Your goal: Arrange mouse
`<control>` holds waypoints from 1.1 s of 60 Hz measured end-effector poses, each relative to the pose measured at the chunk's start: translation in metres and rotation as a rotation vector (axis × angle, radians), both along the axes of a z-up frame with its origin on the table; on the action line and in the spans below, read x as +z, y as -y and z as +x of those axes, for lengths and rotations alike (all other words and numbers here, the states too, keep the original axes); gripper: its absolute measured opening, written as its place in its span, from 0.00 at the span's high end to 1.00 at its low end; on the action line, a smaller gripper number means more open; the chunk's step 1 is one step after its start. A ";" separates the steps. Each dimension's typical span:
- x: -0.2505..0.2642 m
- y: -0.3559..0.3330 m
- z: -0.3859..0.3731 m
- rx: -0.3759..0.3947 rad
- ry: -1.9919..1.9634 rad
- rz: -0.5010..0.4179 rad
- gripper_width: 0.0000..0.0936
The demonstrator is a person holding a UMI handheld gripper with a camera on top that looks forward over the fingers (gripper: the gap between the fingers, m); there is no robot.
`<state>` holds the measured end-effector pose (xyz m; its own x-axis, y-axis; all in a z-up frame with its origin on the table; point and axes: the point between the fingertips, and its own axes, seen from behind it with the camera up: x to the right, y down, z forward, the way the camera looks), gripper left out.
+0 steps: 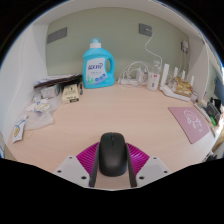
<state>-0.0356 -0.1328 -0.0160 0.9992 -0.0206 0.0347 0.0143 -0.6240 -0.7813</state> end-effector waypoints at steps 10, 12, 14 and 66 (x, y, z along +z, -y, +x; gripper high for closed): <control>0.000 -0.001 -0.001 0.019 0.005 0.000 0.61; 0.001 -0.002 -0.001 0.025 0.006 -0.002 0.62; 0.002 -0.001 -0.002 0.035 0.002 -0.007 0.62; 0.030 -0.093 0.387 0.045 0.014 0.006 0.60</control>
